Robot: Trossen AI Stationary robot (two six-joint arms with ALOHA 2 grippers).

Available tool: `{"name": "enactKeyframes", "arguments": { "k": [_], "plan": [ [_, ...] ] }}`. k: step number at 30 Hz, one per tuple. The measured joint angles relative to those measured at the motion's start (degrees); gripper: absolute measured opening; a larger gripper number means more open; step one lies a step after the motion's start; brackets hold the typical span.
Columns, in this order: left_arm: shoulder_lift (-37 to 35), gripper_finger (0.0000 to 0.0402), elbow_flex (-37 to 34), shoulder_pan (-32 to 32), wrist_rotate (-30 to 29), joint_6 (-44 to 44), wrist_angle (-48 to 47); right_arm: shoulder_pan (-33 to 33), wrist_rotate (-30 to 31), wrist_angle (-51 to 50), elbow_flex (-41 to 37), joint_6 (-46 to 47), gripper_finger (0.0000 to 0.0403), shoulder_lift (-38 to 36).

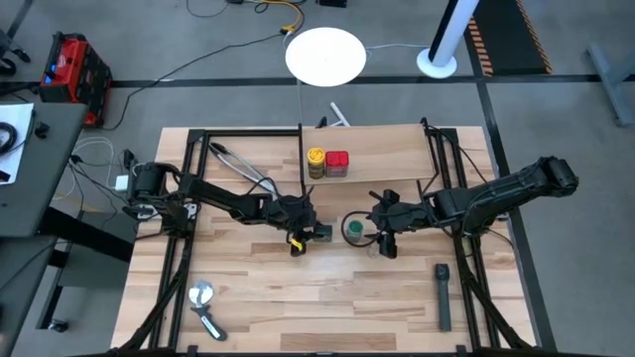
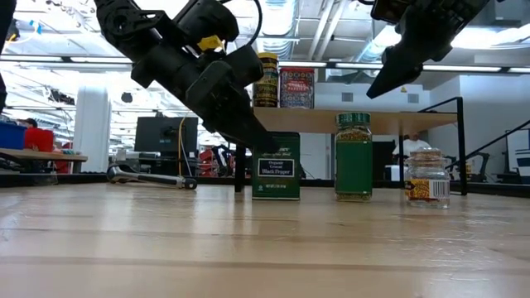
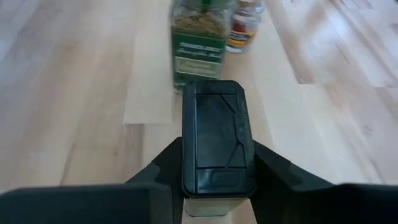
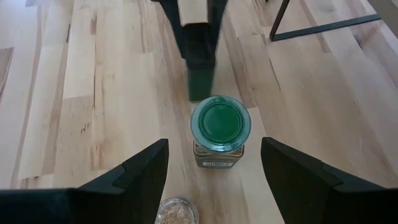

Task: Shelf spices
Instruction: Put the black seasoning can on the shelf

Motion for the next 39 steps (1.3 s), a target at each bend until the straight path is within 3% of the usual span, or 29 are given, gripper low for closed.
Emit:
{"name": "enactKeyframes", "arguments": {
  "k": [15,32,39],
  "plan": [
    [-13.23,0.0109,0.52,-1.46,-1.80,2.50,-3.02,0.98,0.00,10.61,0.00,-5.16,0.0260,-0.02],
    [-14.59,0.0109,0.52,-4.13,-10.62,9.65,4.64,-1.47,0.94,21.84,0.00,-12.55,0.0260,0.17],
    [-14.58,0.0109,0.50,-4.13,-11.79,11.65,8.33,-1.49,0.97,25.67,0.00,-15.65,0.0260,4.93]
  ]
}}
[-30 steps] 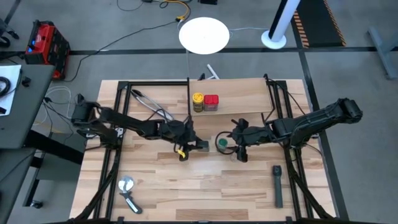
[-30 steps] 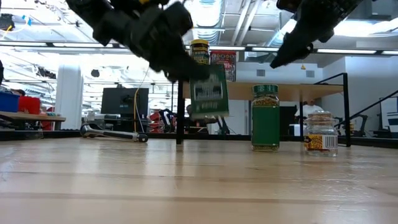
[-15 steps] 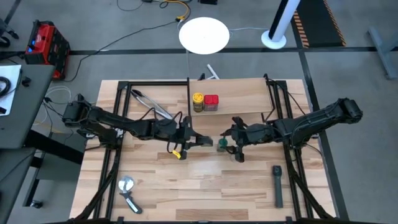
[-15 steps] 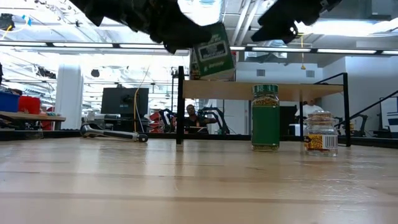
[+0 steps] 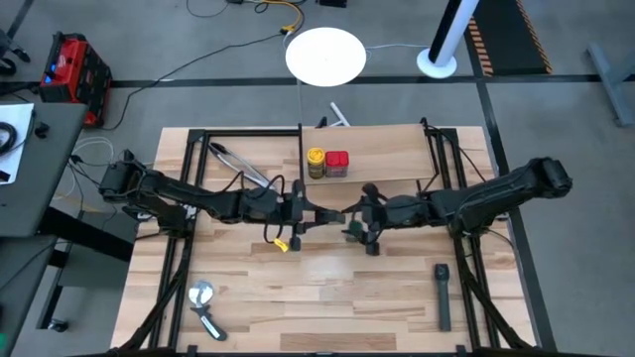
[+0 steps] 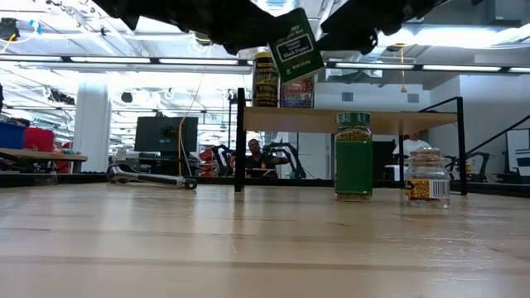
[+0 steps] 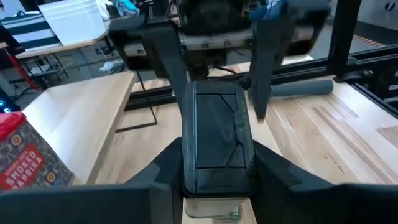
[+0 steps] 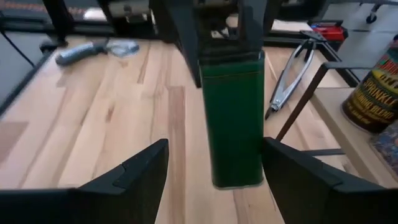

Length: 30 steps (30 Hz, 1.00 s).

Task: Shelf spices
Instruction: Put the black seasoning can on the shelf

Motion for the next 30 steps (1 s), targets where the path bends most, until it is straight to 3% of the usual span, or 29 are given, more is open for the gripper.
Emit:
{"name": "enactKeyframes", "arguments": {
  "k": [9,15,19,24,26,30],
  "plan": [
    [-0.01,0.0109,0.00,0.00,3.05,0.13,0.07,-0.93,1.10,1.49,4.39,-4.55,0.0260,5.35],
    [-0.01,0.0109,0.00,-0.07,3.72,0.09,-0.06,-1.01,0.45,-2.82,8.80,-7.30,0.0252,8.56],
    [-0.01,0.0109,0.00,-0.22,3.65,0.06,-0.67,-1.01,0.38,-6.59,10.34,-7.31,0.0212,9.70],
    [-0.05,0.0109,0.02,-0.22,3.12,-0.70,-1.15,-0.61,0.43,-7.70,11.23,-6.97,0.0127,9.82],
    [-0.02,0.0114,0.02,-0.20,3.22,-0.75,-1.13,-0.61,0.46,-8.03,11.26,-6.96,0.0121,9.80],
    [-0.01,0.0162,0.02,-0.22,3.66,-1.83,-1.12,-0.57,0.33,-9.14,11.34,-7.35,0.0121,9.76]
  ]
}}
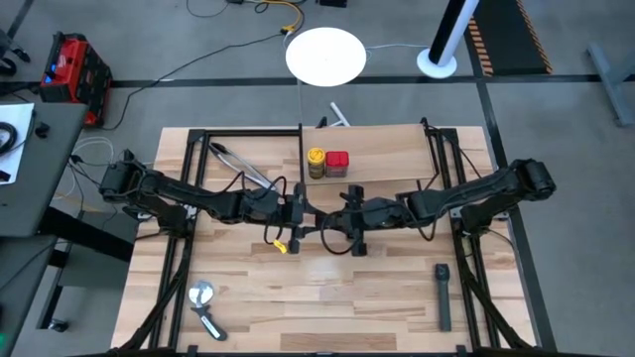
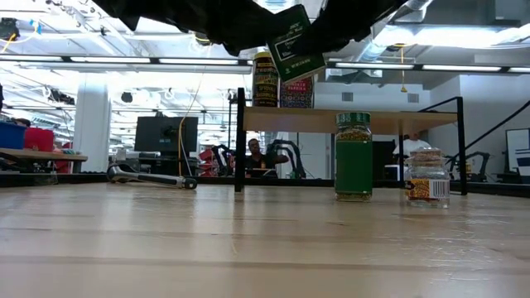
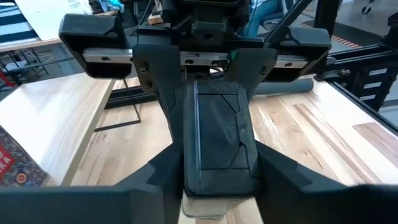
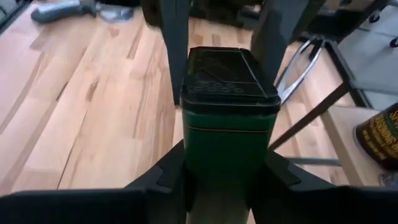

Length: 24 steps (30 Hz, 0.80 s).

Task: Shelf spices
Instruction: Put the black seasoning can on the shelf

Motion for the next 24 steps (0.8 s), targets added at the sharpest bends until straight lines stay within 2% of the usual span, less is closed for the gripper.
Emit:
{"name": "enactKeyframes", "arguments": {
  "k": [5,11,18,24],
  "plan": [
    [-0.24,0.0195,0.00,-0.04,0.96,-0.37,0.02,0.37,-1.22,-1.86,-0.08,-0.02,0.0121,-1.43],
    [-2.26,0.0198,0.00,-0.52,1.84,-0.81,-0.44,1.15,-1.21,-6.54,-0.10,1.43,0.0121,-8.13],
    [-6.05,0.0200,0.00,-1.90,2.32,-0.79,-2.04,0.34,-0.92,-11.58,-0.11,-1.14,0.0121,-17.77],
    [-7.84,0.0200,0.00,-2.54,2.24,-0.79,-2.66,-2.77,-1.19,-9.76,-4.49,-4.85,0.0121,-25.50]
  ]
}}
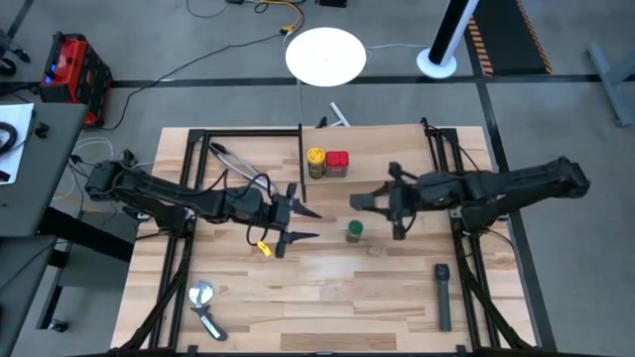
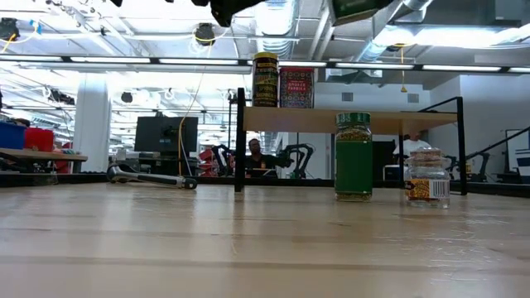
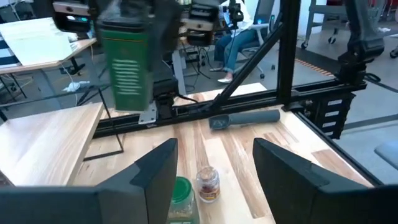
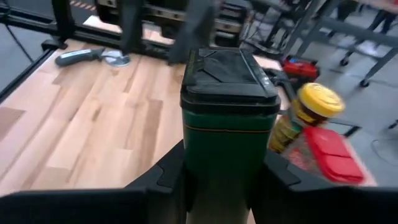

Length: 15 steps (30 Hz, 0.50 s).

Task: Shelf spices
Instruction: Put the black seasoning can on the shelf

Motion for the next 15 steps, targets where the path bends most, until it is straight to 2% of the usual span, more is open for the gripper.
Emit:
{"name": "enactKeyframes", "arguments": {
  "k": [4,8,11,15],
  "plan": [
    [-0.12,0.0200,0.00,0.02,-0.08,-0.04,-0.36,-5.04,-3.10,5.38,-6.22,-1.47,0.0121,-5.02],
    [-0.12,0.0200,0.00,0.02,-0.17,0.00,-0.28,-13.37,-9.84,10.09,-11.87,-2.52,0.0121,-8.46],
    [-0.12,0.0200,0.00,0.02,-0.15,0.02,0.82,-20.85,-17.91,14.01,-15.43,-2.53,0.0121,-9.24],
    [-0.11,0.0200,0.00,0.02,-0.16,0.49,1.42,-31.10,-32.20,21.97,-19.26,-0.86,0.0121,-8.52]
  ]
}}
